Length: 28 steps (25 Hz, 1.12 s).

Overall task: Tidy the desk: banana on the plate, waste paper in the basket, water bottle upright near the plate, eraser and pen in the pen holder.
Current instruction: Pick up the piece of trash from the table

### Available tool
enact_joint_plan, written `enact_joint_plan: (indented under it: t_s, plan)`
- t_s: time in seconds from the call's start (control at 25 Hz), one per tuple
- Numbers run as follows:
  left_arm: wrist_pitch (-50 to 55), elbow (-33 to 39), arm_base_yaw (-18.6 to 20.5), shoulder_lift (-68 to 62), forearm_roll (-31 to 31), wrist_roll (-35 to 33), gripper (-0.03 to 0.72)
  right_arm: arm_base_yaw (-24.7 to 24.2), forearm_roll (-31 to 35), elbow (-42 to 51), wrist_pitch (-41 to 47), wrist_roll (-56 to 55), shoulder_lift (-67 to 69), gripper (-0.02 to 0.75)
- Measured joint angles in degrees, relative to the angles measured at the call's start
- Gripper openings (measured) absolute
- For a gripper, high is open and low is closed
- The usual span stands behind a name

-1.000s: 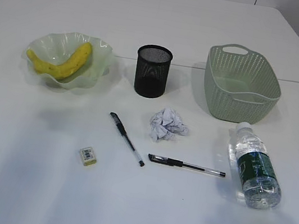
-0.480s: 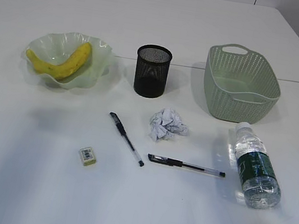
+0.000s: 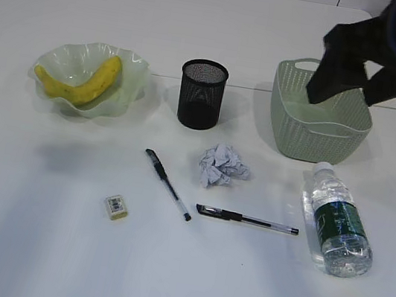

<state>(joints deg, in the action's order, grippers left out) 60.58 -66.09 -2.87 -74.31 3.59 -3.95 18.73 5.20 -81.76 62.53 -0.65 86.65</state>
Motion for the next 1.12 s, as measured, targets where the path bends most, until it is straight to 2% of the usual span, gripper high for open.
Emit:
enact_joint_plan:
  t_s: [0.28, 0.44, 0.6, 0.76, 1.12]
  plan:
    - [0.03, 0.0, 0.0, 0.0, 0.61, 0.1, 0.283, 1.35, 0.52, -10.03, 0.77, 0.11, 13.86, 0.586]
    - [0.03, 0.0, 0.0, 0.0, 0.61, 0.1, 0.286, 4.45, 0.38, -14.76, 1.11, 0.23, 20.09, 0.586]
    - [-0.77, 0.0, 0.0, 0.0, 0.61, 0.21, 0.333, 7.14, -0.78, -18.53, 1.23, 0.23, 26.59, 0.585]
    - [-1.26, 0.0, 0.0, 0.0, 0.61, 0.32, 0.379, 7.51, -0.99, -20.29, 1.33, 0.13, 32.23, 0.586]
    - [-1.26, 0.0, 0.0, 0.0, 0.61, 0.32, 0.389, 7.51, -2.78, -25.92, 0.4, -0.27, 40.49, 0.598]
